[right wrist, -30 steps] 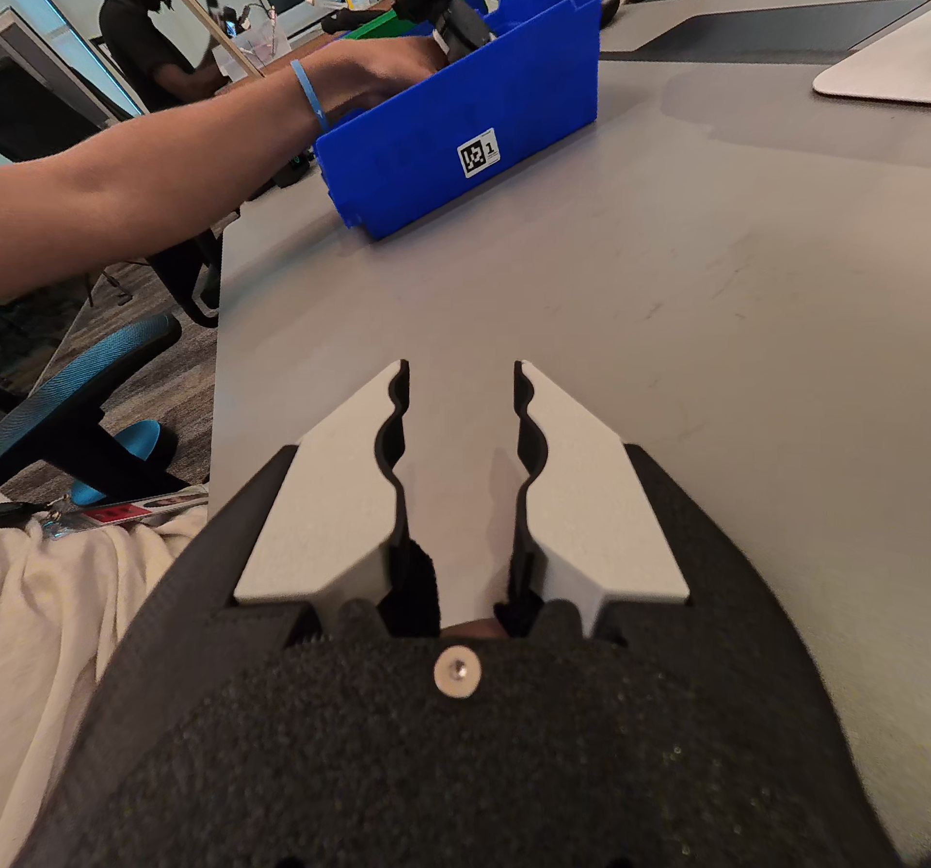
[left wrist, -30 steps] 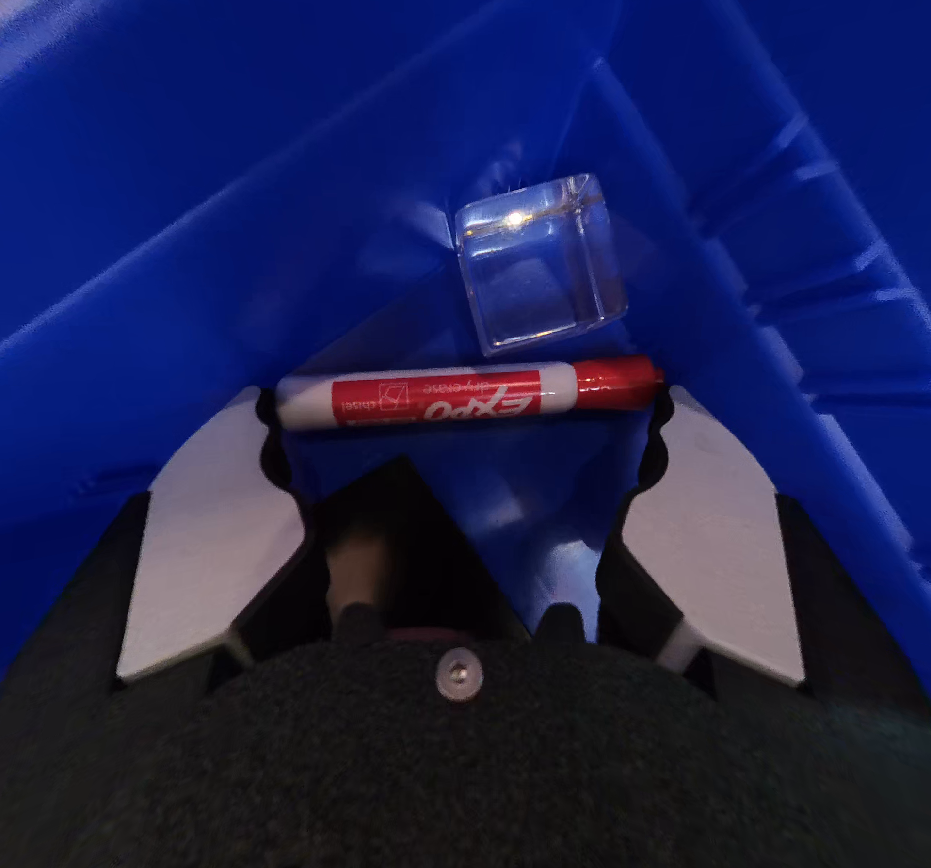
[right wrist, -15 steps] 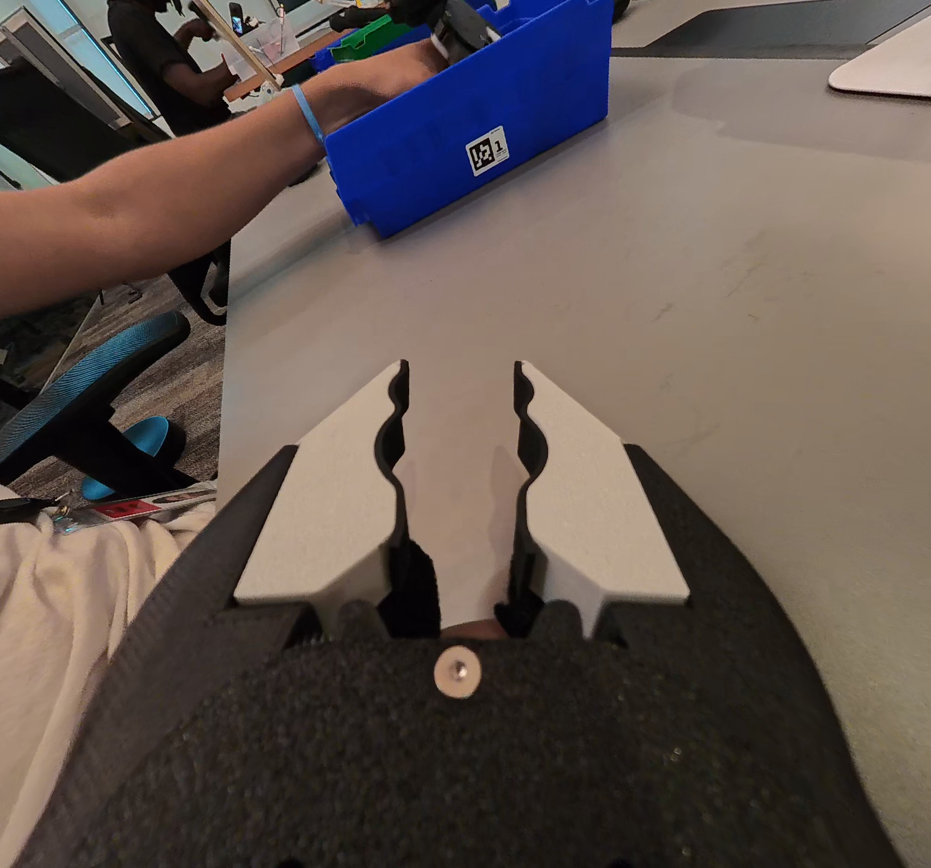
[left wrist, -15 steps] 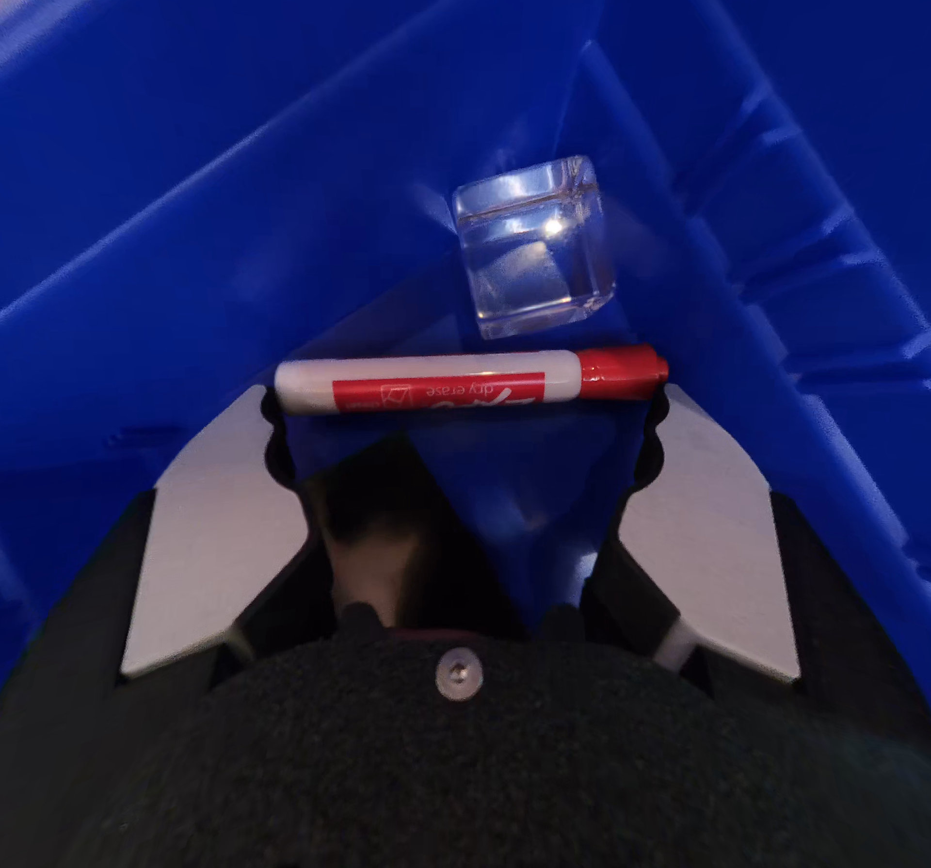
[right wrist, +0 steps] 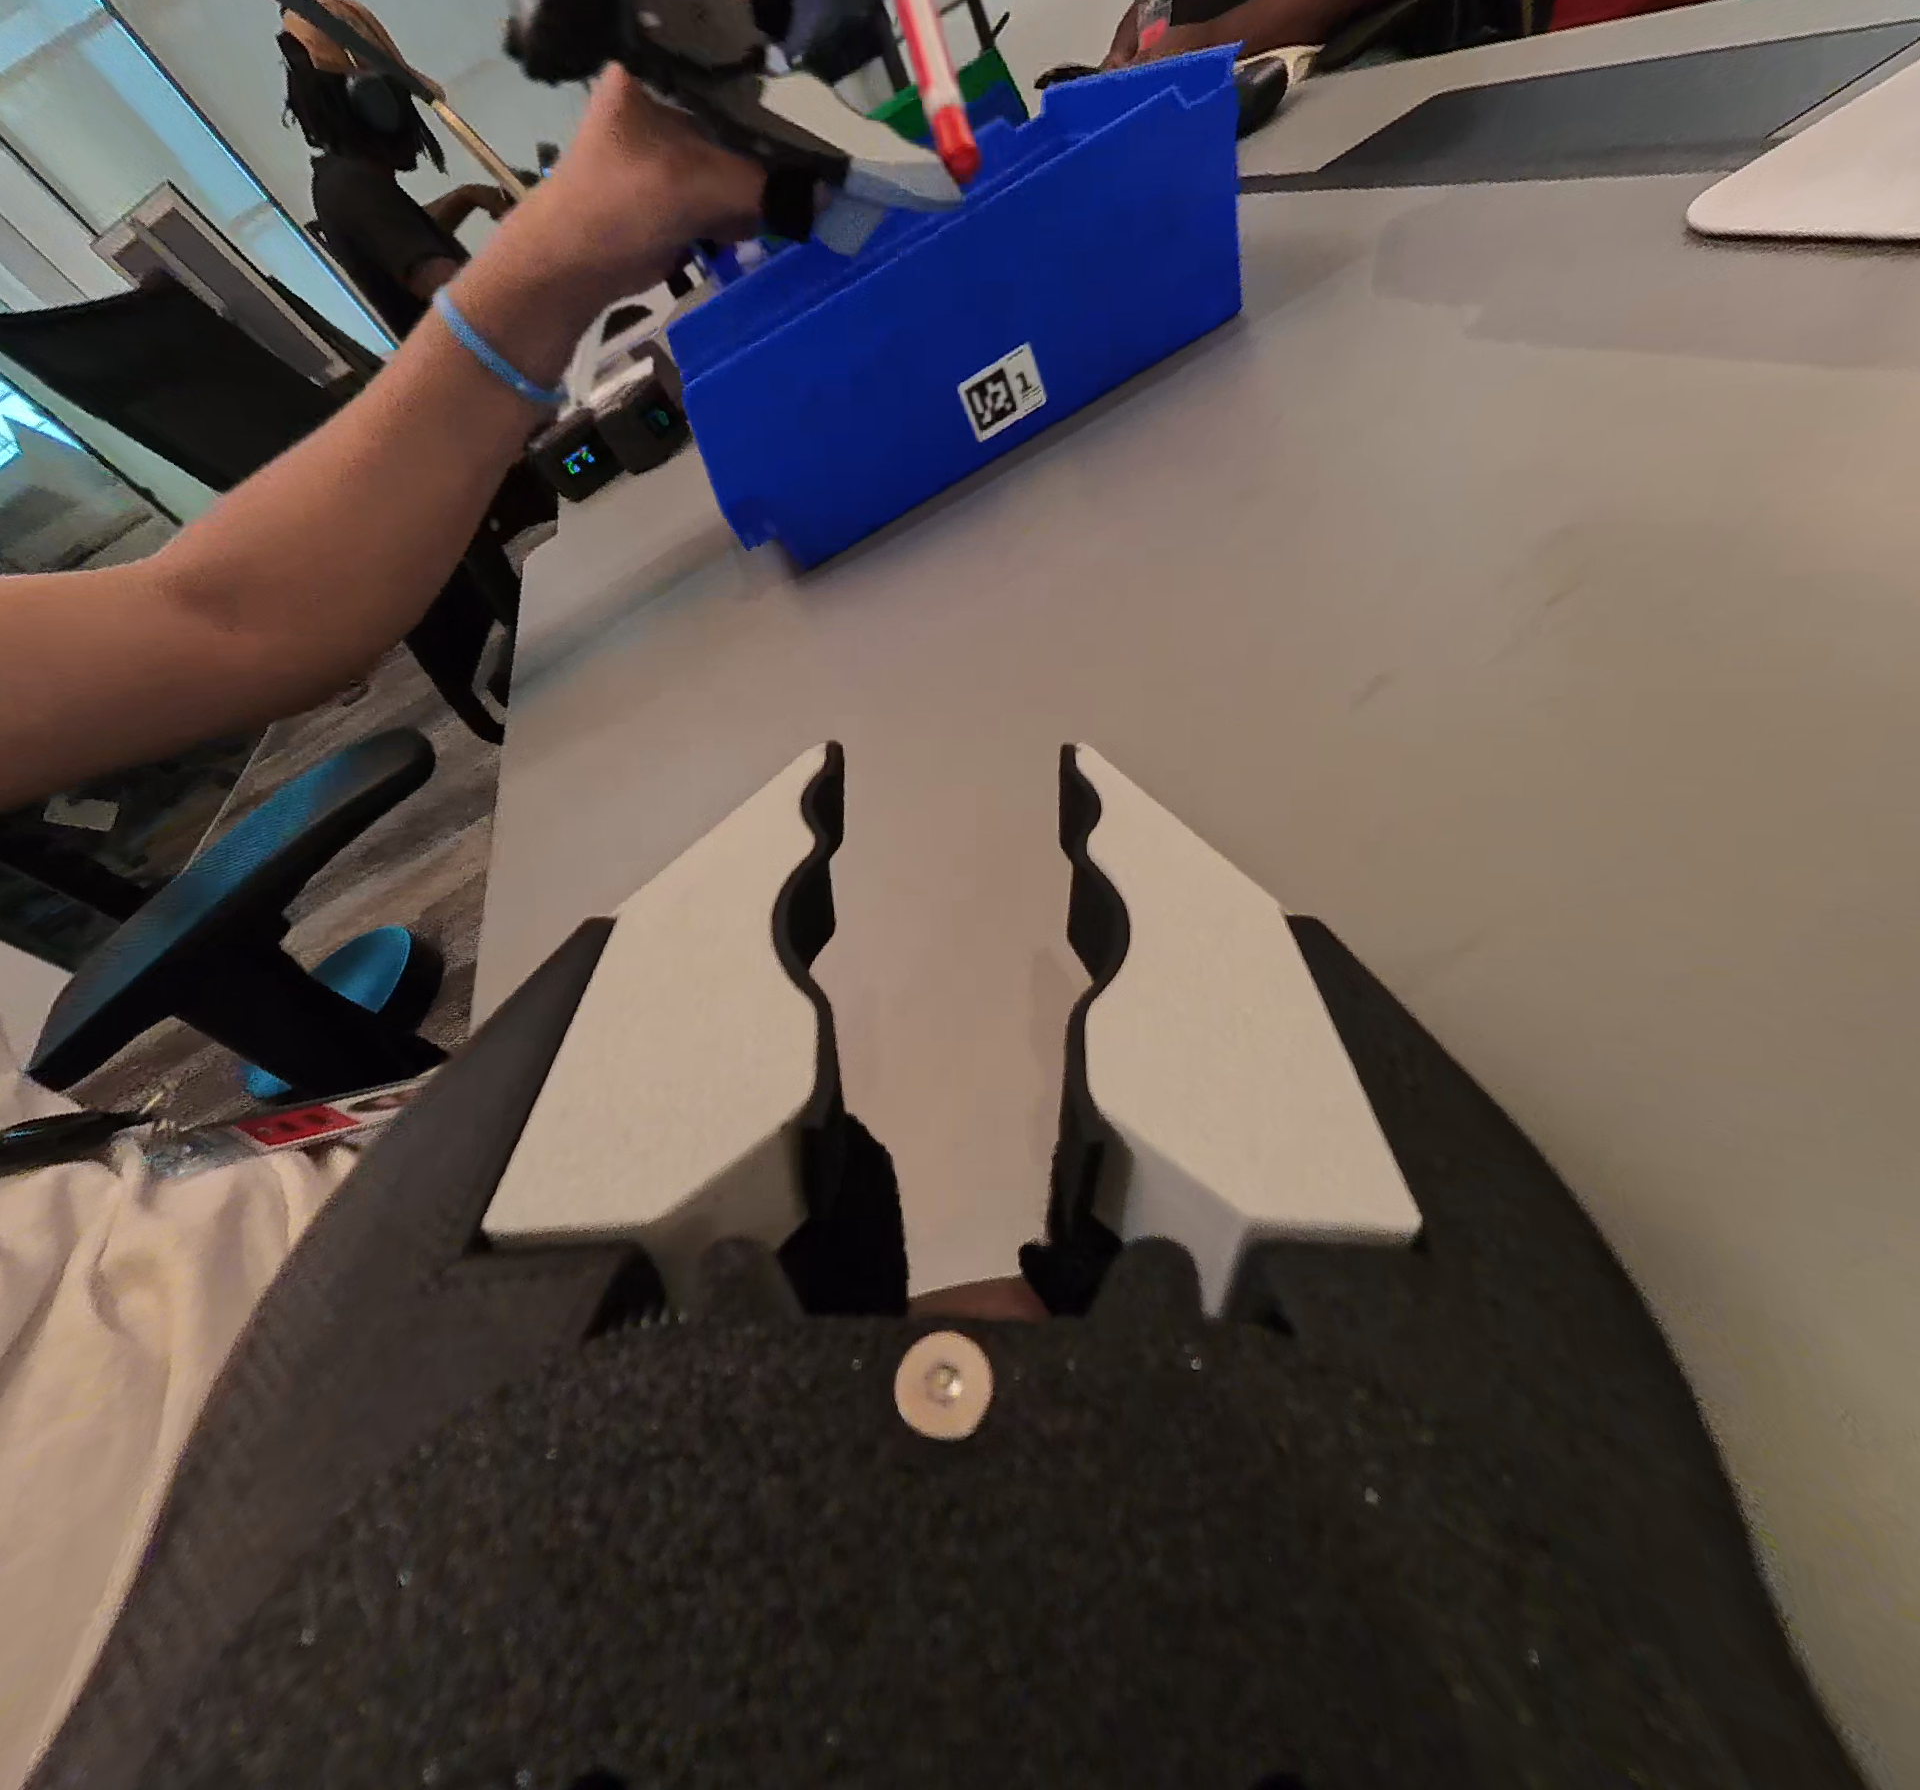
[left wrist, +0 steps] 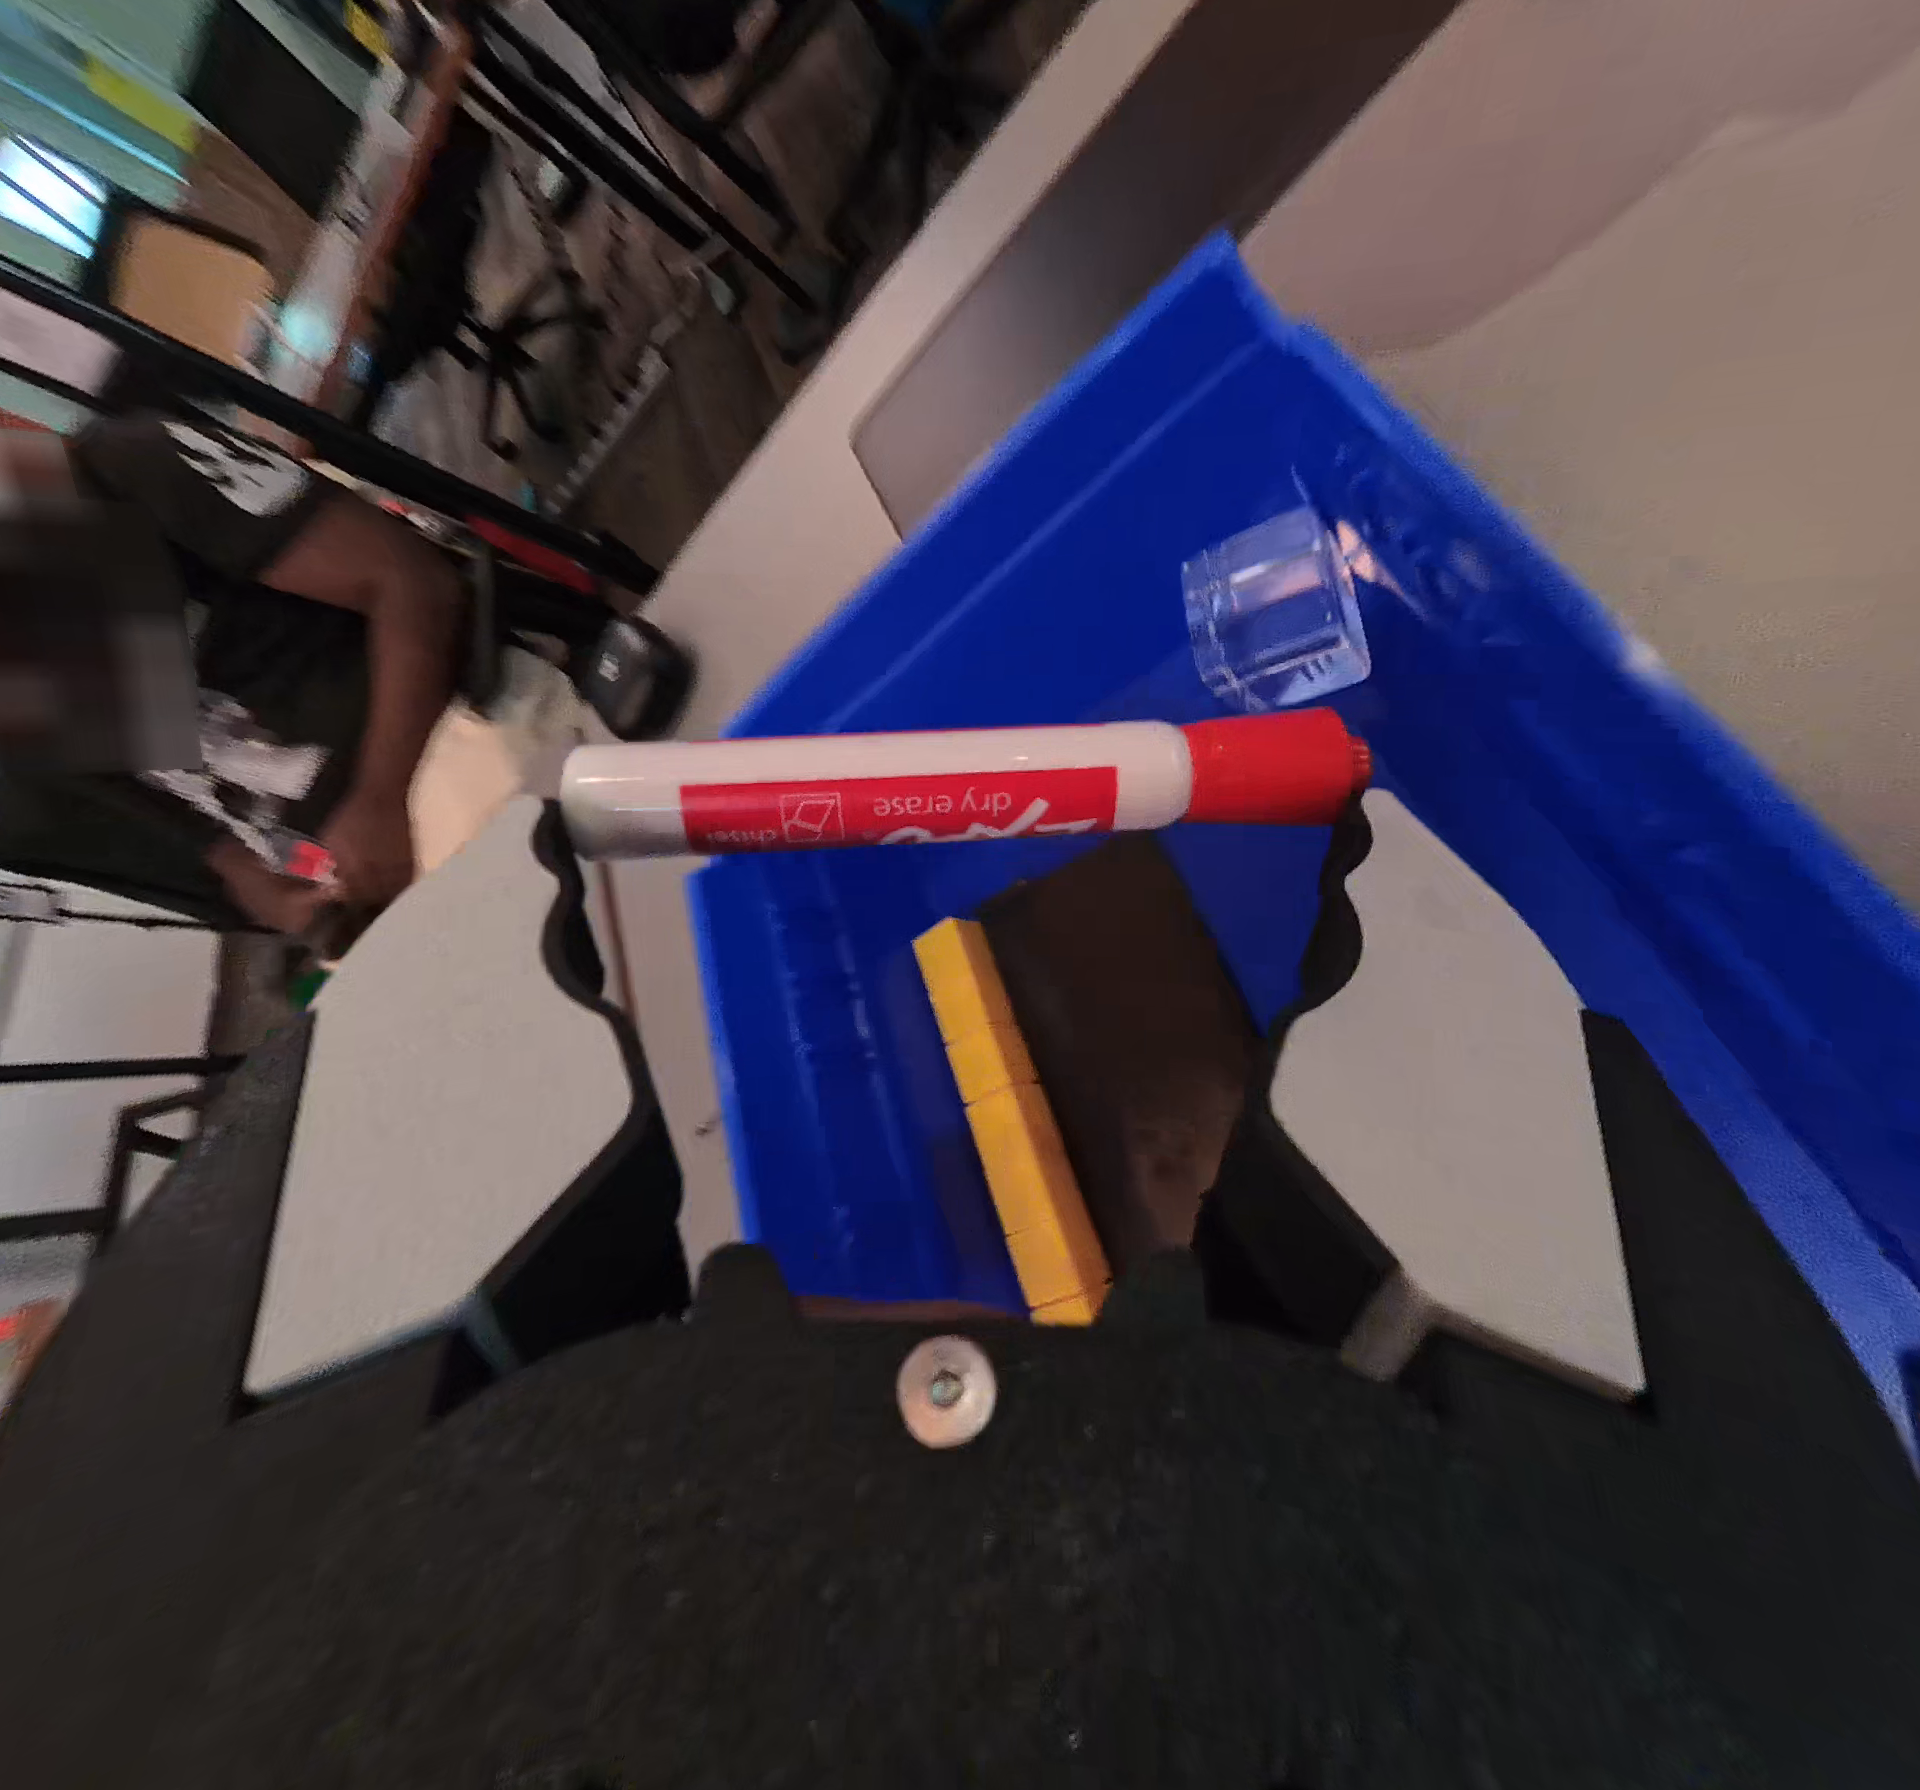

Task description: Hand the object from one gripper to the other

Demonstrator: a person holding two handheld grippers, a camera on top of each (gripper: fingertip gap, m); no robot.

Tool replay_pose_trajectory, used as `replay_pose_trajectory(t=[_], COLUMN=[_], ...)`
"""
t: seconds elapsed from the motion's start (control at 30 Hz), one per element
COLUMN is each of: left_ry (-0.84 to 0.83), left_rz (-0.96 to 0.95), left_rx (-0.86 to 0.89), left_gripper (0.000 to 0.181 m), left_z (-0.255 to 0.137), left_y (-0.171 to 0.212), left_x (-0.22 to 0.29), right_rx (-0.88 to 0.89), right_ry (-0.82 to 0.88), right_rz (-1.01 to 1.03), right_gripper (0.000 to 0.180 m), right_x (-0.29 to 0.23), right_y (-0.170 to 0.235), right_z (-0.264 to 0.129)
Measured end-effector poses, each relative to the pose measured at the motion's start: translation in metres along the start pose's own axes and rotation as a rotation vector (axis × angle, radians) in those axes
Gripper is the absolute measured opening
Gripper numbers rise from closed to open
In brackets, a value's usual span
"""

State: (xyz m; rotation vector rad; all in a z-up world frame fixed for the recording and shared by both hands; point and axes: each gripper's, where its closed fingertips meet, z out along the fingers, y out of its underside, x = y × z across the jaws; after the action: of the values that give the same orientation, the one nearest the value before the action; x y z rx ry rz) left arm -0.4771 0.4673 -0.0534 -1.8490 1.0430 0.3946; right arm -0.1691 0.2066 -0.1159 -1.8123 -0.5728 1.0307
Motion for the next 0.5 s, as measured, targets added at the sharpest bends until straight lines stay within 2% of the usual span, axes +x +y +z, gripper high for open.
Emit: replay_pose_trajectory(t=[0.13, 0.23, 0.3, 0.37, 0.5], left_ry=[-0.088, -0.084, -0.062, -0.024, 0.074], left_rz=[0.12, 0.213, 0.294, 0.36, 0.458], left_rx=[0.161, 0.311, 0.405, 0.479, 0.616], left_gripper=[0.131, 0.131, 0.131, 0.131, 0.131], left_z=[-0.049, -0.083, -0.1, -0.113, -0.136], left_y=[-0.051, -0.098, -0.126, -0.148, -0.175], left_x=[0.003, 0.035, 0.068, 0.105, 0.177], right_rx=[0.004, 0.074, 0.103, 0.06, 0.01], right_ry=[-0.014, -0.067, -0.156, -0.294, -0.528], right_rz=[0.007, 0.017, 0.021, 0.047, 0.146], right_gripper=[0.041, 0.043, 0.048, 0.049, 0.05], right_x=[0.02, 0.025, 0.017, 0.0, -0.022], right_y=[-0.017, -0.054, -0.08, -0.094, -0.119], right_z=[0.011, 0.021, 0.029, 0.038, 0.049])
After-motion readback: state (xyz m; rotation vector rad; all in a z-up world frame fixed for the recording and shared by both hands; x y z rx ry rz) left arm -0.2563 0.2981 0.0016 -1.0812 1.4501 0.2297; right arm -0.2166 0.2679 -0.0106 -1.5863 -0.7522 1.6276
